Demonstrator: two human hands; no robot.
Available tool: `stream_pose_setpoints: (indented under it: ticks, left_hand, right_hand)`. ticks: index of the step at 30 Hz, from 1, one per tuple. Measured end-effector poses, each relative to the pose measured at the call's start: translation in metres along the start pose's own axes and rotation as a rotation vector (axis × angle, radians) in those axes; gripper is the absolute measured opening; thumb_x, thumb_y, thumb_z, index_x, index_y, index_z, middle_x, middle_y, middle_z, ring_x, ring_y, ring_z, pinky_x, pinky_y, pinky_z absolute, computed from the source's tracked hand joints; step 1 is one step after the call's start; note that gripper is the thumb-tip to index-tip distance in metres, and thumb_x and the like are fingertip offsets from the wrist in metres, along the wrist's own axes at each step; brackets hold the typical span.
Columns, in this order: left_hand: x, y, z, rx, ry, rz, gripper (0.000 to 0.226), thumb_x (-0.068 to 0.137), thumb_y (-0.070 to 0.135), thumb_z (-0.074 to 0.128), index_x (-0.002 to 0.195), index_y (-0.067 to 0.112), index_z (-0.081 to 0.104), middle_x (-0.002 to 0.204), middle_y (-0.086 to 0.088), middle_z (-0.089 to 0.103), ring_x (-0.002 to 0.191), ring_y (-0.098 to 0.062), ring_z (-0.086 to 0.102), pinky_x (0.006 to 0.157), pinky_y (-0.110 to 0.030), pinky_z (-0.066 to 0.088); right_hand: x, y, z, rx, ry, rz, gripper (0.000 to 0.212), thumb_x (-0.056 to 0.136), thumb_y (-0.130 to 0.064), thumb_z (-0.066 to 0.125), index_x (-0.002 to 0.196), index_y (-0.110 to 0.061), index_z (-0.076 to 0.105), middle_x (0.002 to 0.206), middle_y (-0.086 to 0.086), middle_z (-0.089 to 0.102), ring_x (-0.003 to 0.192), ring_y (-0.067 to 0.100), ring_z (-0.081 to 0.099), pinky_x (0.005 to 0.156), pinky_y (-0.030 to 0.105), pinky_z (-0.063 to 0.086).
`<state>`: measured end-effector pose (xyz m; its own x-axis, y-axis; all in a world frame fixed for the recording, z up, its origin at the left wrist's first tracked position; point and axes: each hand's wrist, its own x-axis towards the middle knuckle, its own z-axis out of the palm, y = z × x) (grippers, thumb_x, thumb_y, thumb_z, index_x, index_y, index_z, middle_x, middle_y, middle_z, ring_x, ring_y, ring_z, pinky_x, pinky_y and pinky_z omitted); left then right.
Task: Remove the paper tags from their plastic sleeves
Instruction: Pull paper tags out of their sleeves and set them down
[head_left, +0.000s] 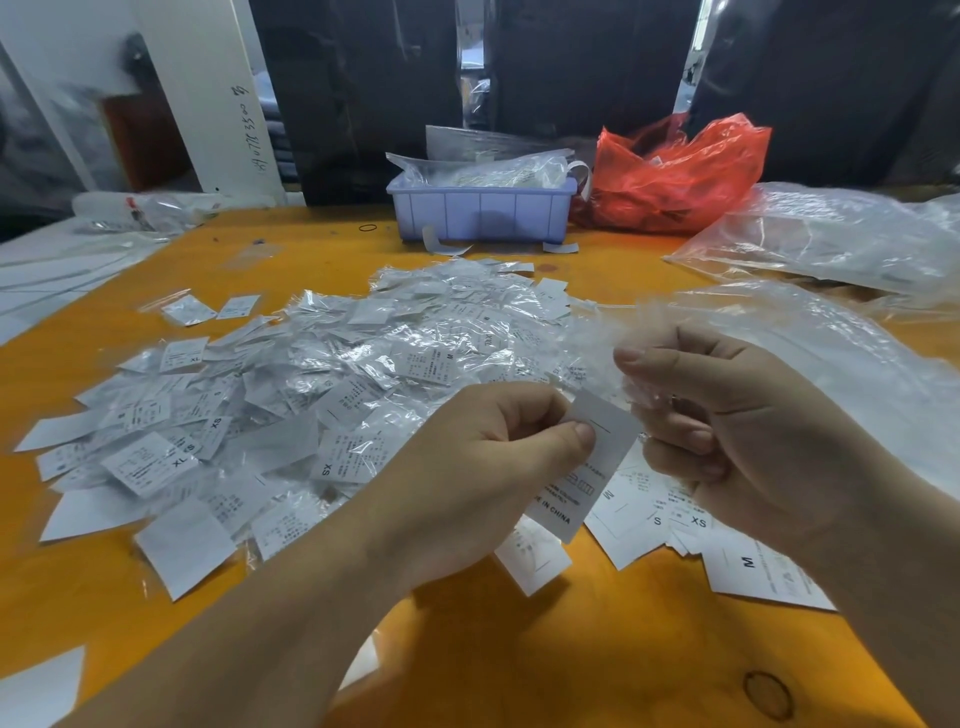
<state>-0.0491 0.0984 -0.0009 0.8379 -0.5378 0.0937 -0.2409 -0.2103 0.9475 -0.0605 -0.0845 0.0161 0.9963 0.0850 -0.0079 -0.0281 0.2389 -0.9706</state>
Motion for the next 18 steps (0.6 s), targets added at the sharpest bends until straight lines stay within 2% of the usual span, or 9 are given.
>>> stream_pose_setpoints:
  ticks: [4, 7, 10, 15, 18]
  left_hand:
    - [0.0006, 0.0006, 0.0002, 0.014, -0.018, -0.023, 0.025, 0.084, 0.04, 0.055, 0.079, 0.02, 0.069, 0.062, 0.016, 0.06, 0.058, -0.001, 0.055, 0.055, -0.011, 0.039]
    - [0.0003, 0.0004, 0.0006, 0.031, -0.025, -0.04, 0.026, 0.082, 0.041, 0.055, 0.082, 0.021, 0.07, 0.065, 0.015, 0.061, 0.061, -0.002, 0.055, 0.057, -0.014, 0.039]
    - [-0.0004, 0.0008, 0.0006, 0.035, -0.033, -0.045, 0.026, 0.082, 0.041, 0.055, 0.084, 0.021, 0.071, 0.067, 0.013, 0.061, 0.062, -0.003, 0.056, 0.06, -0.017, 0.039]
    - [-0.0006, 0.0013, 0.0009, 0.037, -0.049, -0.046, 0.028, 0.083, 0.04, 0.055, 0.087, 0.018, 0.071, 0.071, 0.008, 0.063, 0.064, -0.007, 0.056, 0.064, -0.026, 0.04]
    - [-0.001, 0.0016, 0.0009, 0.044, -0.057, -0.054, 0.028, 0.083, 0.041, 0.055, 0.086, 0.019, 0.071, 0.072, 0.006, 0.064, 0.064, -0.007, 0.056, 0.063, -0.026, 0.04]
  right_hand:
    - [-0.0008, 0.0009, -0.0002, -0.011, -0.024, -0.007, 0.016, 0.061, -0.025, 0.074, 0.065, -0.014, 0.063, 0.061, 0.004, 0.052, 0.037, 0.006, 0.024, 0.034, 0.016, 0.02]
    - [-0.0016, 0.0008, 0.0001, -0.035, -0.029, 0.0, 0.019, 0.064, -0.021, 0.073, 0.074, -0.009, 0.062, 0.062, 0.003, 0.062, 0.037, 0.006, 0.025, 0.033, 0.016, 0.023]
    - [-0.0014, 0.0009, 0.0003, -0.029, 0.005, -0.001, 0.015, 0.063, -0.014, 0.073, 0.076, -0.013, 0.065, 0.067, 0.008, 0.065, 0.038, 0.007, 0.023, 0.033, 0.016, 0.023]
    - [-0.0015, 0.0022, 0.0004, -0.033, 0.032, -0.002, 0.041, 0.055, -0.012, 0.076, 0.095, -0.012, 0.069, 0.073, 0.011, 0.068, 0.038, 0.007, 0.023, 0.032, 0.017, 0.025]
    - [-0.0011, 0.0023, 0.0017, -0.038, 0.041, -0.031, 0.026, 0.059, -0.01, 0.076, 0.084, -0.013, 0.069, 0.07, 0.01, 0.066, 0.039, 0.008, 0.022, 0.033, 0.016, 0.026]
